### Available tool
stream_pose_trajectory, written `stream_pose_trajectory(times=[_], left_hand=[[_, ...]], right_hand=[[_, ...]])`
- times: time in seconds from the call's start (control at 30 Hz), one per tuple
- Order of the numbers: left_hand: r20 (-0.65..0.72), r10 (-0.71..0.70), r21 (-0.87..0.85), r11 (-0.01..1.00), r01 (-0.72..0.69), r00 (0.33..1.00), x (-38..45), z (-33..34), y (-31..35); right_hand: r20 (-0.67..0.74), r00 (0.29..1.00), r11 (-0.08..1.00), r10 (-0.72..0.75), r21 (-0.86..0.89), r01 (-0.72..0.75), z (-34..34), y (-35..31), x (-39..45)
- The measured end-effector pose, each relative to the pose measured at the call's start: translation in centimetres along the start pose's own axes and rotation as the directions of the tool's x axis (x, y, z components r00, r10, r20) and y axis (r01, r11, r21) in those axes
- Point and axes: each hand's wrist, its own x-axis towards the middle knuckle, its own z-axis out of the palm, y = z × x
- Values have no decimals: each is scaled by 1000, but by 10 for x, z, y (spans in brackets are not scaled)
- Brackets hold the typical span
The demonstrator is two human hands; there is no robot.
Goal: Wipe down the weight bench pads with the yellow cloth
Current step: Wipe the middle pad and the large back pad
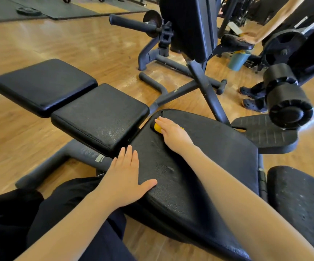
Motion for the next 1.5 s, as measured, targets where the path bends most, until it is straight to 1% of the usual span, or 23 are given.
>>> stream_pose_trajectory(times=[0.1,0.2,0.27,0.33,0.4,0.43,0.53,0.6,0.67,0.7,0.77,0.83,0.9,1.0,1.1,1.27,1.37,1.5], left_hand=[[3,5,-10,1000,-5,1000,-2,-1,-1],[0,6,-22,1000,-6,1000,-4,-2,0],[-10,8,-33,999,-8,1000,-6,-2,0],[-16,11,-43,999,-11,1000,-8,-2,-1],[-20,16,-52,999,-17,1000,-9,-2,-1],[-21,18,-57,998,-19,1000,-9,-2,-1],[-21,14,-67,998,-15,1000,-9,-2,0],[-31,12,-59,998,-14,999,-9,-1,0],[-48,10,-41,999,-12,999,-8,1,1],[-50,9,-34,999,-10,999,-7,2,1],[-50,5,-27,1000,-6,999,-6,3,1],[-48,5,-22,1000,-6,999,-6,3,0],[-45,12,-20,1000,-13,999,-7,3,0],[-37,13,-36,999,-14,999,-7,3,0],[-41,14,-57,998,-16,999,-8,3,-1],[-42,11,-59,998,-13,999,-8,5,-3],[-24,6,-60,998,-8,1000,-7,3,-2],[-14,-2,-24,1000,1,1000,-8,0,0]], right_hand=[[-75,993,996,91,8,-91,-13,32,-17],[-176,961,977,212,29,-211,-29,76,-42],[-222,925,952,307,88,-295,-38,102,-61],[-273,870,911,410,174,-374,-43,123,-82],[-326,814,875,482,228,-427,-44,139,-101],[-339,796,864,502,234,-446,-43,145,-107],[-334,774,843,538,228,-487,-42,152,-109],[-350,734,813,582,238,-532,-41,150,-102],[-371,708,797,601,207,-568,-42,142,-89],[-374,713,799,594,171,-577,-43,137,-81],[-366,765,835,530,69,-546,-45,119,-63],[-333,851,896,407,-35,-443,-43,93,-40],[-249,924,940,291,-109,-325,-33,65,-13],[-127,975,974,181,-115,-196,-15,25,22],[-83,993,991,88,-92,-95,-8,5,36],[-27,999,1000,21,-20,-21,-13,25,41],[-65,996,998,63,16,-62,-17,46,37],[-160,969,983,185,17,-185,-33,96,9]])
